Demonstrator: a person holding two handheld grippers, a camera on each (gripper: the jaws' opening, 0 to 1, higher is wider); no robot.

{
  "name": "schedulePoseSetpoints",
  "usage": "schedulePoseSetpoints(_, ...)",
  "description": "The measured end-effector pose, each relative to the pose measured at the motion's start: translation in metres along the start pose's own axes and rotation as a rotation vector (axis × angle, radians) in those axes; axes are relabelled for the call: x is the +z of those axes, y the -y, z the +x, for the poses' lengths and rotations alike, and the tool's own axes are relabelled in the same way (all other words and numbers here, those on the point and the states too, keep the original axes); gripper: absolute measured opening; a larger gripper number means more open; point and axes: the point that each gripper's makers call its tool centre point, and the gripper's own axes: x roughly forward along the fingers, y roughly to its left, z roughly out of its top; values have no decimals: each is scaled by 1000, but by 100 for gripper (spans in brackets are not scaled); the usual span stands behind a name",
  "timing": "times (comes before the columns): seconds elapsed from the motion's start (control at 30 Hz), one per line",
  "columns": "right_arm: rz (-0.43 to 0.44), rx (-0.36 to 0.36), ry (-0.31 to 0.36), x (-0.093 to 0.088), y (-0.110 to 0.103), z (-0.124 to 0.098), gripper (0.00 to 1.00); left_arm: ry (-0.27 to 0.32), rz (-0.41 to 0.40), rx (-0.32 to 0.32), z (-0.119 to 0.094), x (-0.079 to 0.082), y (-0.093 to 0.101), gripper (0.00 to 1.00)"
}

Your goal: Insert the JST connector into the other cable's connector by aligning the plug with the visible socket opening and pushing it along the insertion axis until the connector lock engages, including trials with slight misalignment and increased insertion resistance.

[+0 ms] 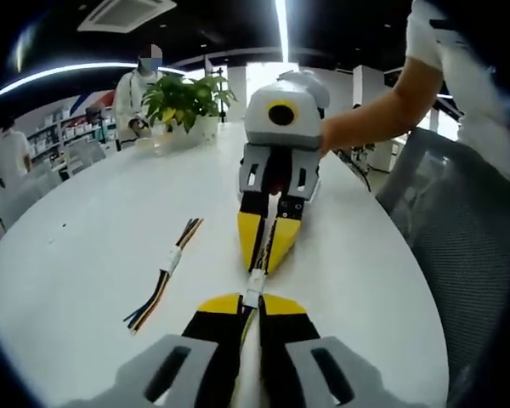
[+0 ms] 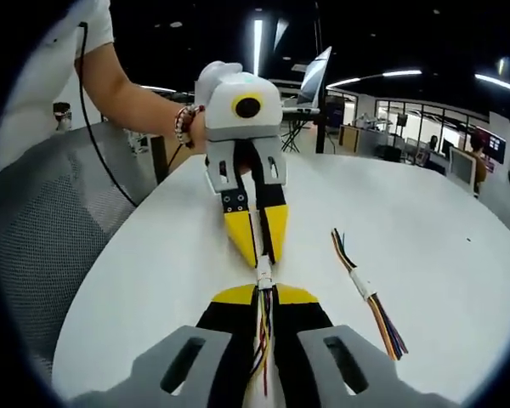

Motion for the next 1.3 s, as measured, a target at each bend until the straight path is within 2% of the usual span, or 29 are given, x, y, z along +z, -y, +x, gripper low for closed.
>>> schedulePoseSetpoints(0.3, 49, 20, 27, 4, -3, -2, 3, 18, -1, -19, -3, 5, 4, 0)
schedulePoseSetpoints(0.33, 64, 19, 37, 6, -3, -2, 3, 39, 3, -70, -1, 9, 13, 0)
schedulePoseSetpoints(0.4, 74, 16, 30, 5, -1, -2, 3, 22, -1, -29, -1, 6, 6, 0)
schedulePoseSetpoints(0.43, 74, 15, 30, 5, -1, -2, 3, 21, -4, -29, -1, 6, 6, 0)
schedulePoseSetpoints(0.6, 127, 13, 43, 6, 0, -3, 3, 29, -12, -37, -1, 7, 4, 0)
schedulePoseSetpoints(0.77, 149, 24, 24, 2, -4, -1, 2, -3, 13, -63, 2, 5, 9, 0)
schedulePoseSetpoints(0.93, 163, 21, 24, 1, -4, -2, 2, -2, 6, -70, 4, 4, 9, 0)
schedulePoseSetpoints(1.17, 124, -26, 24, -1, 8, -5, 3, 3, 26, -34, 10, 8, -1, 0)
schedulePoseSetpoints(1.3, 136, -49, 41, -1, 17, -11, 3, 9, 12, -10, 14, 13, -8, 0)
